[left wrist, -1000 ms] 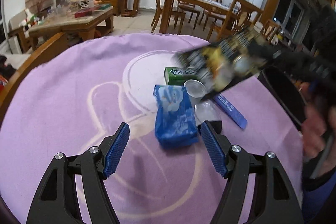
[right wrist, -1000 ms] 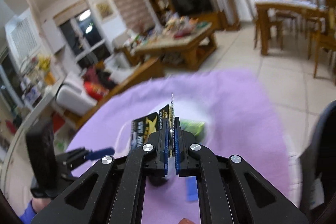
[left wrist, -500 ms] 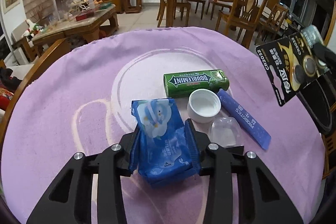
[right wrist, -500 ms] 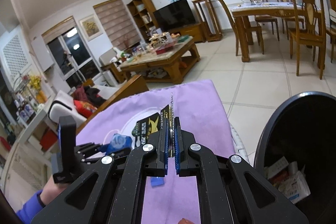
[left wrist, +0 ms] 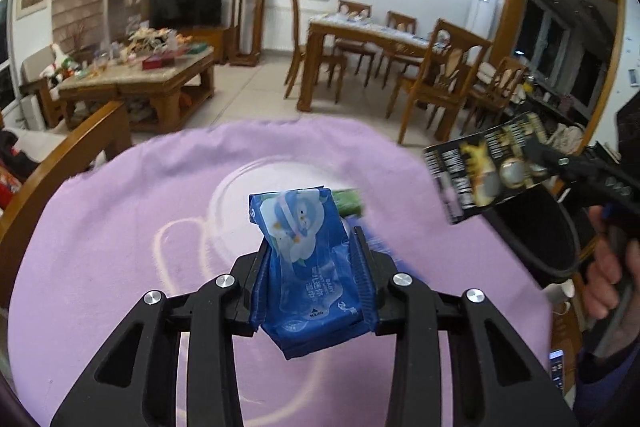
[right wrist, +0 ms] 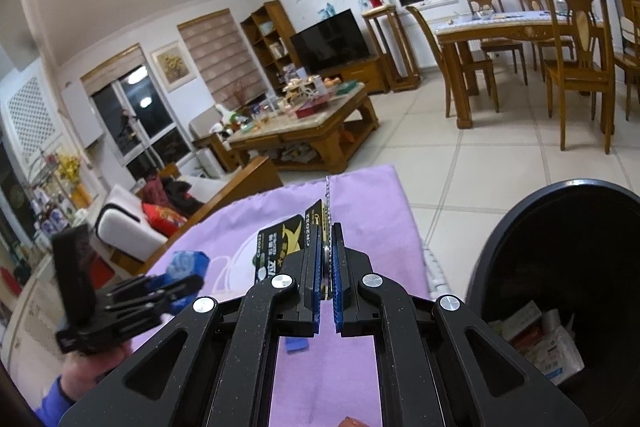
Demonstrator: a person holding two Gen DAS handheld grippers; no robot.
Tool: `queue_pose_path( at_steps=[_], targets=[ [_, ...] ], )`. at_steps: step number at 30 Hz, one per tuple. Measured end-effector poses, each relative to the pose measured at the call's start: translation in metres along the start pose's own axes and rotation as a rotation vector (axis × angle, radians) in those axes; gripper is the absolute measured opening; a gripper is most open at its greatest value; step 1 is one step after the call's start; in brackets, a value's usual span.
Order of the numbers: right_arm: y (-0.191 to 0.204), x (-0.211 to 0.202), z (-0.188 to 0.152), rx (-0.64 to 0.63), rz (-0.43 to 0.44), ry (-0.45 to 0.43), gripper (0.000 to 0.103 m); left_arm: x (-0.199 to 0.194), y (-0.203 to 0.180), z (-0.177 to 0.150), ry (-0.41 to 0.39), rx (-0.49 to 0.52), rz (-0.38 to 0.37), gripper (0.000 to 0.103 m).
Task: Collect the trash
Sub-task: 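Carry the blue pack and battery card over the bin and release both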
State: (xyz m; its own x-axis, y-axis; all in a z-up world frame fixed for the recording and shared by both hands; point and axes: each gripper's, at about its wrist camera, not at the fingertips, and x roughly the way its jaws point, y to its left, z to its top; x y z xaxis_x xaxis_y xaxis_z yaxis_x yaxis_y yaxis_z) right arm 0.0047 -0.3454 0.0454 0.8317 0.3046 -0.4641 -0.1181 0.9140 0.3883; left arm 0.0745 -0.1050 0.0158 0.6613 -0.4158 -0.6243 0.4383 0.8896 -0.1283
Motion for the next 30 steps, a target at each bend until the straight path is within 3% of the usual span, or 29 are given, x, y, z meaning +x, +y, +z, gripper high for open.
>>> queue_pose_path(
  at_steps=[9,19,30],
  targets=[
    [-0.050,-0.056,0.000,0.062,-0.055,-0.074,0.006,0.009,-0.089,0.019,-0.029,0.105,-0.111,0.036],
    [-0.164,-0.144,-0.020,0.191,-0.194,-0.158,0.006,0.049,-0.214,0.021,-0.021,0.252,-0.258,0.036],
    [-0.239,-0.166,-0.051,0.272,-0.263,-0.140,0.006,0.098,-0.280,0.007,0.051,0.330,-0.305,0.036]
  ],
)
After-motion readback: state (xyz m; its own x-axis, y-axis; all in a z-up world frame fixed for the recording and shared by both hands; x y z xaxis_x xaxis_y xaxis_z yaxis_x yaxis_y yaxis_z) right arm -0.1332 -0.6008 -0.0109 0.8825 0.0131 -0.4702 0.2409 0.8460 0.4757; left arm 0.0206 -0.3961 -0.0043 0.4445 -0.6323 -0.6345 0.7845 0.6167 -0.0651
